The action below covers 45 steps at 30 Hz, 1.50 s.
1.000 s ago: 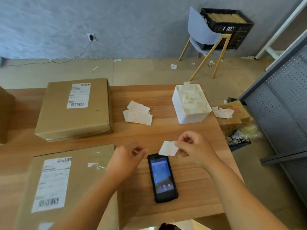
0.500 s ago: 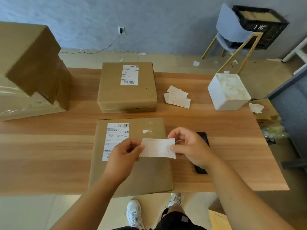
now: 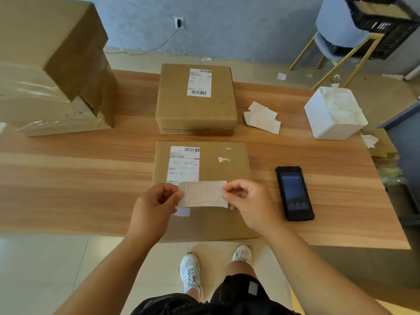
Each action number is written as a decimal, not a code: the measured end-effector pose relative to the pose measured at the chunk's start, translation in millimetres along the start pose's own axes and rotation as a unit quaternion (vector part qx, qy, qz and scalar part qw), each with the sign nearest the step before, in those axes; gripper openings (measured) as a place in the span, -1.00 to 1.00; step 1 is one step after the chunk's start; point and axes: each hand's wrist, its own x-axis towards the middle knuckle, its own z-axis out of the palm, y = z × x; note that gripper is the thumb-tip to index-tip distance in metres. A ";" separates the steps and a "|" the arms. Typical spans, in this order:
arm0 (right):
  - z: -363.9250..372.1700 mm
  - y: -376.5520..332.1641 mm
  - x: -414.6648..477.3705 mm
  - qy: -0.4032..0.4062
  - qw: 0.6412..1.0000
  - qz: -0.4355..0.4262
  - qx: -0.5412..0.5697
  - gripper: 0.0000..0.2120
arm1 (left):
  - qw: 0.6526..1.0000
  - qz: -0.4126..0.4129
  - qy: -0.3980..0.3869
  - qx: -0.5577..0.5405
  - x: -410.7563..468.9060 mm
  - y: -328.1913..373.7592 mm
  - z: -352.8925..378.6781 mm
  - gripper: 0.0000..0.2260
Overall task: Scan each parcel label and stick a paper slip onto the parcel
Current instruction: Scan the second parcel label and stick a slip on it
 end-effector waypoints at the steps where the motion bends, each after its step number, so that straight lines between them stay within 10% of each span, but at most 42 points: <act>1: 4.7 3.1 -1.6 -0.008 1.000 0.004 -0.002 -0.77 | 1.000 0.004 0.009 0.018 -2.2 -2.6 -3.2 -0.90; 23: 57.2 19.1 -0.7 -0.050 0.977 -0.011 -0.207 -0.83 | 0.961 0.081 0.006 0.264 1.2 -39.7 -30.4 -0.89; 31: 57.2 2.3 4.7 -0.054 0.897 -0.054 -0.436 -0.79 | 0.935 0.151 0.008 0.320 4.8 -38.1 -33.6 -0.83; 45: 30.5 25.7 -8.8 -0.066 0.854 -0.223 -0.465 -0.54 | 0.931 0.219 -0.060 0.285 7.7 -56.1 -53.6 -0.64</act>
